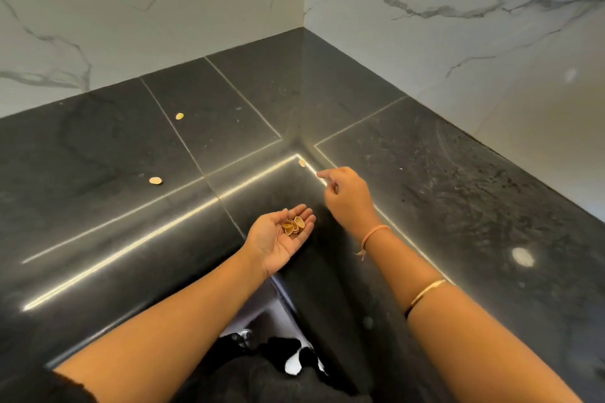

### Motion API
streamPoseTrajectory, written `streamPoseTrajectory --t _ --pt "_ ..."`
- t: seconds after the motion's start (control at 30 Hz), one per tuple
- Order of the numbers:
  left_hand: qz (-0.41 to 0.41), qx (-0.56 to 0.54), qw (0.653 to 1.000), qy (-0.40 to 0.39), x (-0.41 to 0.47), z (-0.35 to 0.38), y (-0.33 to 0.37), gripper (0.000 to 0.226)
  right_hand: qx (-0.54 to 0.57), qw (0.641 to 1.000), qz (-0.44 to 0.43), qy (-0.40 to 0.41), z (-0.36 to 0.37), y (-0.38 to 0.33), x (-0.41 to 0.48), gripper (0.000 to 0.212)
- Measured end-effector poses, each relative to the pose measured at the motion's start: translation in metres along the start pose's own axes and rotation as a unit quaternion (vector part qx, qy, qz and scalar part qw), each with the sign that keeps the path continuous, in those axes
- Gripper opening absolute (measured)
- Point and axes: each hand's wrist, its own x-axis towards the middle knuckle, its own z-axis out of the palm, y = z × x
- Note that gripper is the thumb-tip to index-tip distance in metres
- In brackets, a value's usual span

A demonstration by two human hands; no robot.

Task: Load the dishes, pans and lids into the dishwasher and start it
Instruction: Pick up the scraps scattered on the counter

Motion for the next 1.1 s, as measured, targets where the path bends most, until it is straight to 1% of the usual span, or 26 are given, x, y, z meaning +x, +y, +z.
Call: streamPoseTrajectory --t 0.13,0.2,0.27,0.33,0.47,0.57,0.63,0.67,0.73,0.8,0.83,0.9,0.97,1.03,1.1 --pt "0.013 0.009 1.0 0.014 -0.005 -0.015 0.038 0.029 -0.079 0.995 0.007 -0.065 0.031 -0.011 0.04 0.046" --pt "0.022 0.016 1.0 0.01 -0.006 -0.023 0.065 0.03 -0.148 0.985 0.022 -0.09 0.05 -0.018 0.058 0.051" --pt "0.028 0.014 0.999 0.008 -0.005 -0.031 0.087 0.03 -0.248 0.964 0.038 -0.087 0.061 -0.024 0.068 0.044" --pt "0.029 0.017 0.999 0.005 -0.004 -0.042 0.109 0.03 -0.303 0.95 0.041 -0.062 0.068 -0.032 0.073 0.032" --pt "0.022 0.019 0.999 0.017 -0.002 -0.059 0.136 0.029 -0.337 0.938 0.064 -0.042 0.074 -0.039 0.082 0.026" --pt "0.009 0.027 0.999 0.016 -0.002 -0.067 0.148 0.03 -0.316 0.944 0.088 -0.041 0.078 -0.042 0.087 0.016" --pt "0.006 0.026 0.999 0.017 0.0 -0.07 0.154 0.031 -0.311 0.945 0.097 -0.043 0.083 -0.046 0.088 0.016" --pt "0.007 0.023 1.0 0.018 0.001 -0.072 0.157 0.031 -0.298 0.949 0.098 -0.043 0.086 -0.049 0.089 0.01" --pt "0.01 0.012 1.0 0.023 0.003 -0.075 0.16 0.03 -0.229 0.967 0.104 -0.045 0.097 -0.057 0.09 0.015" --pt "0.014 0.003 1.0 0.028 0.003 -0.076 0.16 0.031 -0.097 0.987 0.113 -0.064 0.108 -0.067 0.091 0.014" --pt "0.017 -0.001 0.999 0.03 0.002 -0.077 0.159 0.031 -0.022 0.989 0.122 -0.085 0.113 -0.075 0.091 0.013" --pt "0.03 -0.012 0.999 0.04 0.0 -0.078 0.159 0.03 0.122 0.976 0.123 -0.128 0.118 -0.092 0.093 0.014" --pt "0.044 -0.03 0.997 0.047 -0.003 -0.081 0.161 0.031 0.228 0.954 0.08 -0.179 0.116 -0.11 0.095 0.017" --pt "0.056 -0.05 0.996 0.043 -0.009 -0.084 0.164 0.032 0.267 0.921 0.019 -0.283 0.113 -0.129 0.1 0.016" --pt "0.068 -0.066 0.995 0.034 -0.015 -0.087 0.168 0.033 0.236 0.891 -0.035 -0.385 0.114 -0.145 0.106 0.016"
